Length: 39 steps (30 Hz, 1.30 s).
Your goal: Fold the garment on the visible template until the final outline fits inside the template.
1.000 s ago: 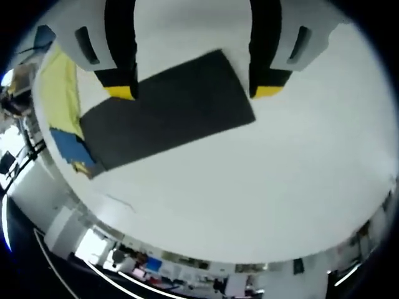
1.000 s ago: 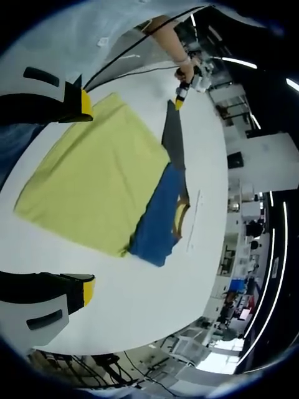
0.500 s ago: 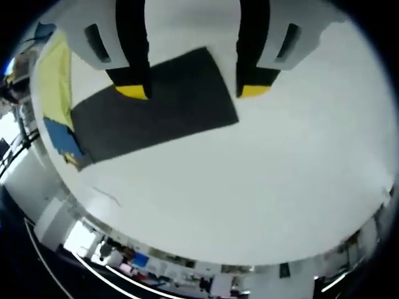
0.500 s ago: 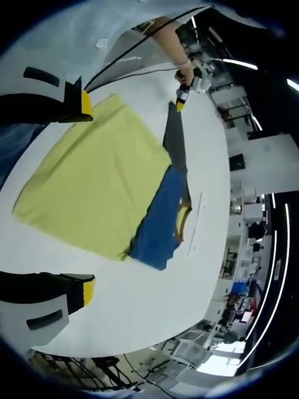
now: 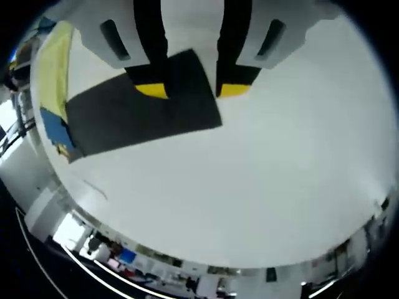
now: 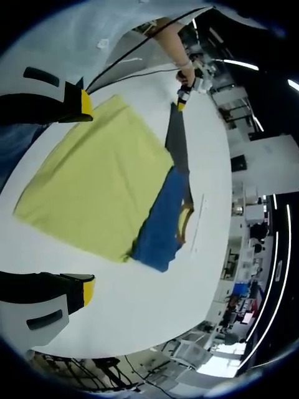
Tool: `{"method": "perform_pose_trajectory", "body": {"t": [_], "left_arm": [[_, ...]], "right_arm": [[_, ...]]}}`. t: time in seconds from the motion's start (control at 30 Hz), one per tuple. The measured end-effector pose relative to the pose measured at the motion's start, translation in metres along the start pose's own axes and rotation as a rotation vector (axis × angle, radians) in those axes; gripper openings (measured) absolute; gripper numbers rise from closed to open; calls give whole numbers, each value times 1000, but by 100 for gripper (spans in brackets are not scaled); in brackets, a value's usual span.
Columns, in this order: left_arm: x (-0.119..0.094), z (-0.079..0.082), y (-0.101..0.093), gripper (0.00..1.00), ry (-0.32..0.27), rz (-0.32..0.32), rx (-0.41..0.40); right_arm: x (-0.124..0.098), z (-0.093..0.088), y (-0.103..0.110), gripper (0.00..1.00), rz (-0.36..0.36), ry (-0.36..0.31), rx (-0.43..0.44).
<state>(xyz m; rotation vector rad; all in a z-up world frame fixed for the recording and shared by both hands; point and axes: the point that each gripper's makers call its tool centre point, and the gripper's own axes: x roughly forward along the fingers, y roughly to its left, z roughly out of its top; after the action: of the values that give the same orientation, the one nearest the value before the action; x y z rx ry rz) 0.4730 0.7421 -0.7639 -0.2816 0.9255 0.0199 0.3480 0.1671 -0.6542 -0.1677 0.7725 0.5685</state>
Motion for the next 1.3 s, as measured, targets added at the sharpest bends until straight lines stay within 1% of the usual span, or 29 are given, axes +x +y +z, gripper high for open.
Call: {"method": "perform_pose_trajectory", "body": {"t": [0.07,0.17,0.5,0.67,0.77,0.87,1.07,1.17,1.3], "left_arm": [[1,0,6,18,2,18,-5],[1,0,5,17,3,19,2],[3,0,9,10,46,78,90],[2,0,12,8,47,89,93],[2,1,10,8,61,99,112],[2,1,9,8,73,103,150],[2,1,8,5,94,108,163],[2,0,6,2,105,100,170],[3,1,6,2,115,101,184]], "right_arm": [[0,0,0,100,0,1,-3],[-1,0,0,100,-3,-2,-1],[-2,-2,2,100,0,4,0],[-1,-2,3,100,3,6,-2],[-1,-2,3,100,6,7,-5],[0,-2,3,100,10,7,-4],[1,-1,4,100,16,8,-6],[1,-1,4,100,18,6,-4],[1,-1,3,100,18,-3,-6]]}}
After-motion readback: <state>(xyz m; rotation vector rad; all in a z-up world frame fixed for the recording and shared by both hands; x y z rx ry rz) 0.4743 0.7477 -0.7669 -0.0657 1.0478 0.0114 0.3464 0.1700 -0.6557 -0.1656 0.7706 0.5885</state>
